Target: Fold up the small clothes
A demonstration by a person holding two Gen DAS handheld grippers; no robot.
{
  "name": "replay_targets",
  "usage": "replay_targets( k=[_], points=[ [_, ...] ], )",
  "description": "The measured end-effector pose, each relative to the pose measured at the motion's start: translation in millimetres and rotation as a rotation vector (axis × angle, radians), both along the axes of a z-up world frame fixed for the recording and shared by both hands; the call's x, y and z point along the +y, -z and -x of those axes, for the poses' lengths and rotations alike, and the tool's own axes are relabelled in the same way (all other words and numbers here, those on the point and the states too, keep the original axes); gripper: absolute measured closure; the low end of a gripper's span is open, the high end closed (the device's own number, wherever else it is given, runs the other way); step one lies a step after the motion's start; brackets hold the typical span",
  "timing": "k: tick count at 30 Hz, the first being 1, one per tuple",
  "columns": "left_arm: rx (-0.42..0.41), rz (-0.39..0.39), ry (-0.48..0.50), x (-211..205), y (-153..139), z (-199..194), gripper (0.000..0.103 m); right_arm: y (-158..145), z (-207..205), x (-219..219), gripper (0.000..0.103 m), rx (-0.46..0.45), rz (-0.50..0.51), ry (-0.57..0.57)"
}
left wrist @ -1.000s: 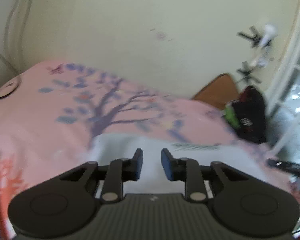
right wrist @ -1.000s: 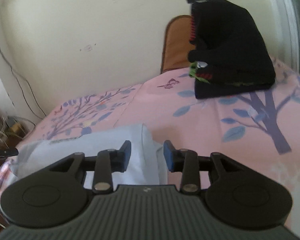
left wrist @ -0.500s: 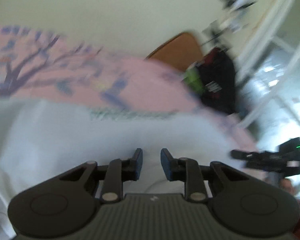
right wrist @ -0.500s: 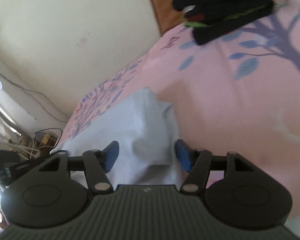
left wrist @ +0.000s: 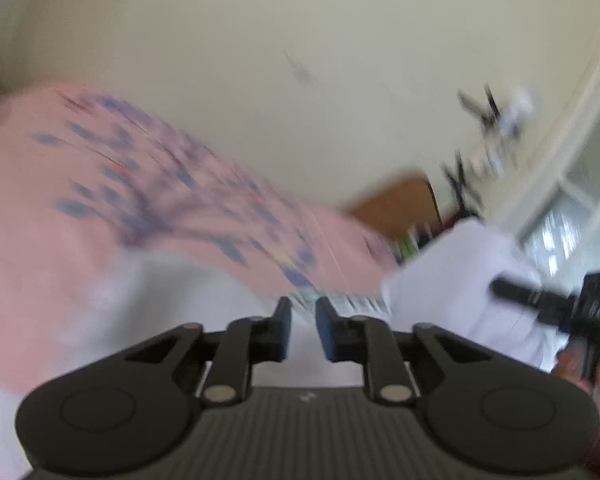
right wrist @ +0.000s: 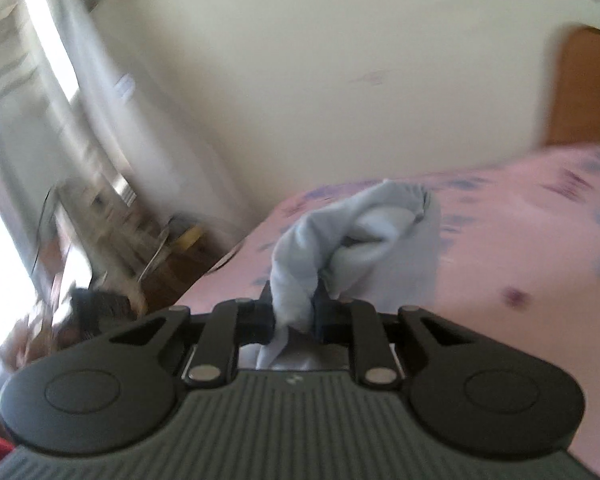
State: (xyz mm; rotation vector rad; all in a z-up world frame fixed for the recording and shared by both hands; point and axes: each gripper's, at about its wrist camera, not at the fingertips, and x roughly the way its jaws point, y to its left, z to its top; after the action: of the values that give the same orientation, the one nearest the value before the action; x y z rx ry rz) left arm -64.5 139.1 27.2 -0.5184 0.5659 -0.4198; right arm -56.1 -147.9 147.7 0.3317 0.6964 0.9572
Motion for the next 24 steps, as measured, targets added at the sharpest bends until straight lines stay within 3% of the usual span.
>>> replay_targets(
  k=[4, 7, 10, 11, 15, 18, 20, 23, 24],
  points=[
    [-0.021, -0.019, -0.177, 48.9, -8.7, 36.5, 0.082, 9.0, -5.5, 93.6, 0.083, -0.011, 0.053, -0.198],
    [-0.034, -0.020, -0.239, 67.4, -10.6, 54.4, 0.079, 34.1, -8.4, 160.9, 0.083, 0.025, 0.098, -0.317],
    [-0.030, -0.016, -0.264, 73.8, -8.7, 63.0, 0.076, 73.8, -19.1, 212.7, 0.066, 0.134, 0.135, -0.409],
    [-0.032, -0.018, -0.262, 73.9, -7.7, 64.7, 0.075, 82.8, -22.2, 219.5, 0.066, 0.179, 0.132, -0.439],
    [-0.046, -0.010, -0.213, 68.9, -7.9, 61.8, 0.060, 57.6, -30.2, 180.2, 0.063, 0.203, -0.009, -0.447],
    [-0.053, -0.039, -0.145, 48.7, -5.1, 47.2, 0.053, 29.2, -35.8, 126.3, 0.059, 0.103, -0.072, -0.325],
    [-0.044, -0.104, -0.114, 31.0, -0.7, 37.7, 0.052, 23.8, -44.6, 106.8, 0.058, 0.096, -0.064, -0.230],
    [-0.010, -0.215, -0.108, 12.6, 8.7, 30.8, 0.060, 34.3, -51.9, 108.5, 0.058, 0.125, -0.029, -0.166],
    [0.004, -0.247, -0.113, 9.3, 13.2, 30.6, 0.077, 41.4, -53.7, 116.5, 0.058, 0.140, -0.010, -0.168]
  ],
)
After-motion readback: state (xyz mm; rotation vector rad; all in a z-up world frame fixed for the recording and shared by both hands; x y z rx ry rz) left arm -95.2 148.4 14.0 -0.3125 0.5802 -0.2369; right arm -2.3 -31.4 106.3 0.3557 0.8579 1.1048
